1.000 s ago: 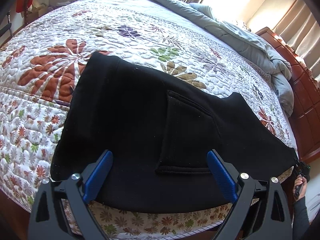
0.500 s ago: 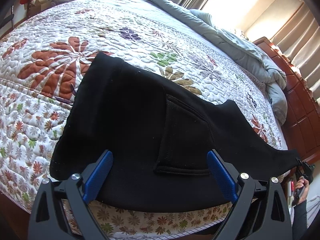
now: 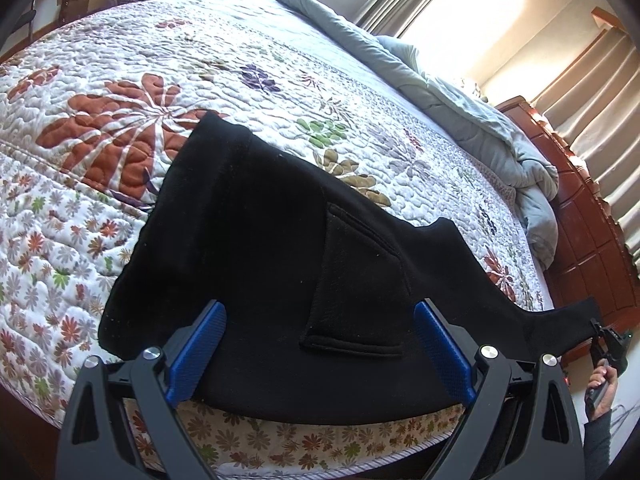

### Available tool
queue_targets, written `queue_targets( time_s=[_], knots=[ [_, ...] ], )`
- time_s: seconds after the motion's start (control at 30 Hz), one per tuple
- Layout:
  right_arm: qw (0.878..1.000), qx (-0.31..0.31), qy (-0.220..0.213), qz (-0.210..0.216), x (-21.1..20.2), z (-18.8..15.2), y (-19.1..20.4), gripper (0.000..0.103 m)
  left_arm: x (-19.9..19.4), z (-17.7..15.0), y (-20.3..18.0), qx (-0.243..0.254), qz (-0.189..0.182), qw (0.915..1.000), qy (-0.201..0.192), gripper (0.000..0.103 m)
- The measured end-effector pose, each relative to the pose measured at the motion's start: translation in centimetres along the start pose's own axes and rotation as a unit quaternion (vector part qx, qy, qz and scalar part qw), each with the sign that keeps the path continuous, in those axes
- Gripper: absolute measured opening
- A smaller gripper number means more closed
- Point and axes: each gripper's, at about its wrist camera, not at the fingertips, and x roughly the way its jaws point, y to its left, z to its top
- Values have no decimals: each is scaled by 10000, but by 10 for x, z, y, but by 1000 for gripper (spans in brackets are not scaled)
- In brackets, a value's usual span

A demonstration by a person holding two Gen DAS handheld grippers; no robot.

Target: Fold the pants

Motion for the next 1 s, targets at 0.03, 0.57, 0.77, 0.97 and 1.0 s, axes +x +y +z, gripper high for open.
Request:
queue_targets(
  time_s=[0.03, 0.57, 0.77, 0.97, 1.0],
  knots=[
    [10000, -45, -3, 12, -1, -1, 5, 9, -1, 0, 0, 1, -19, 10000, -14, 95],
    [9953, -971, 12, -64, -5, -19, 94, 9, -13, -3, 1, -36, -282, 9992, -271, 95],
    [9919, -1270, 26, -96, -3, -30, 125, 9, -15, -4, 2, -49, -324, 9990, -320, 95],
    [9833, -1780, 52, -366, 2, -44, 159, 9, -18, -5, 5, -85, -417, 9985, -351, 95],
    [9816, -1865, 47, -411, 3, -46, 164, 9, -19, -5, 5, -92, -434, 9984, -354, 95]
  ],
)
